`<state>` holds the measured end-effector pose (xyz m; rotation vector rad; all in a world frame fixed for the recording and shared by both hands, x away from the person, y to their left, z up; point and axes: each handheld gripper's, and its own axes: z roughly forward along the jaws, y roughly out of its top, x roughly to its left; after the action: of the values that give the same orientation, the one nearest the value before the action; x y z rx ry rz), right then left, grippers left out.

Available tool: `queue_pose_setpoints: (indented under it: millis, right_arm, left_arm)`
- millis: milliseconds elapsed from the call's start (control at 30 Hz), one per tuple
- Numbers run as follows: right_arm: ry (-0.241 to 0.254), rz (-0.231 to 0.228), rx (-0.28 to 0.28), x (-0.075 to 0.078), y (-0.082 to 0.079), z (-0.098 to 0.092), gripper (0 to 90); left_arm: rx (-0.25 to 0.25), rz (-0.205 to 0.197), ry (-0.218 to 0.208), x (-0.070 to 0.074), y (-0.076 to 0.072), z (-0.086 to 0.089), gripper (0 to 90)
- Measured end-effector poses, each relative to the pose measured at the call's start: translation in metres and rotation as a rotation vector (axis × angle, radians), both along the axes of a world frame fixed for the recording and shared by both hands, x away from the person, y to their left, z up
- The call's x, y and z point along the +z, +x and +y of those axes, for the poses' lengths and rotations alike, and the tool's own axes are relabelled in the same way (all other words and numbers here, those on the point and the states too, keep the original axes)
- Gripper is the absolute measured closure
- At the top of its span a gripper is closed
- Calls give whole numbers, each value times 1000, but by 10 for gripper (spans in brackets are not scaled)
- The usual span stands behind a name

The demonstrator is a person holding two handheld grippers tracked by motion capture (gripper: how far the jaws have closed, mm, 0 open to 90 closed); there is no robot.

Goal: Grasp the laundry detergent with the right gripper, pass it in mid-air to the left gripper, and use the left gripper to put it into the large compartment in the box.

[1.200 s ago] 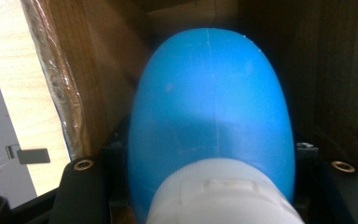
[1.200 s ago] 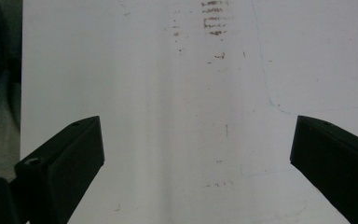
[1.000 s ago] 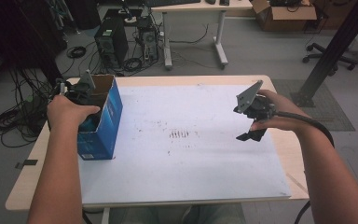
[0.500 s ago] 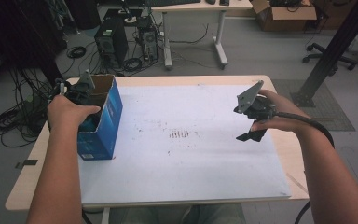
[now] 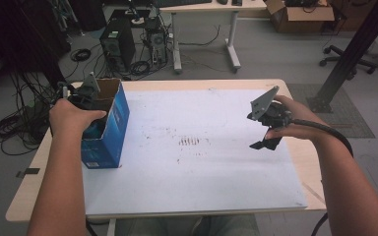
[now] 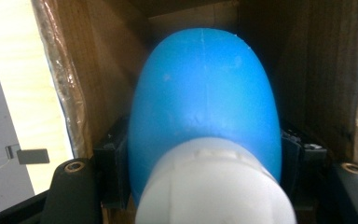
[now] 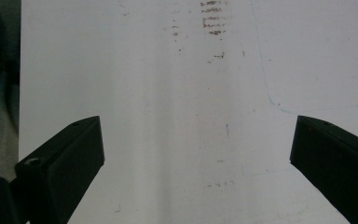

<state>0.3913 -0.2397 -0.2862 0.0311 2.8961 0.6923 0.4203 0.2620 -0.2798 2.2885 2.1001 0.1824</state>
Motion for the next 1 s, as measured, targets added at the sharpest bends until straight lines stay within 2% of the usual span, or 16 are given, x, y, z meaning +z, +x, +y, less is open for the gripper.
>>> queue_pose_setpoints:
  millis: [233,300,433,1000]
  right_arm:
    - [2,-2,0,1,-1,-1,28]
    - [2,-2,1,3,-1,-2,28]
    - [2,-5,2,5,-2,-2,28]
    - [7,-11,-3,6,-4,-3,28]
  left_arm:
    - [1,0,6,6,-2,-3,328]
    - [3,-6,25,10,-3,-4,316]
    - [4,-15,18,13,-4,-3,307]
    - [14,-54,45,30,-7,-3,191]
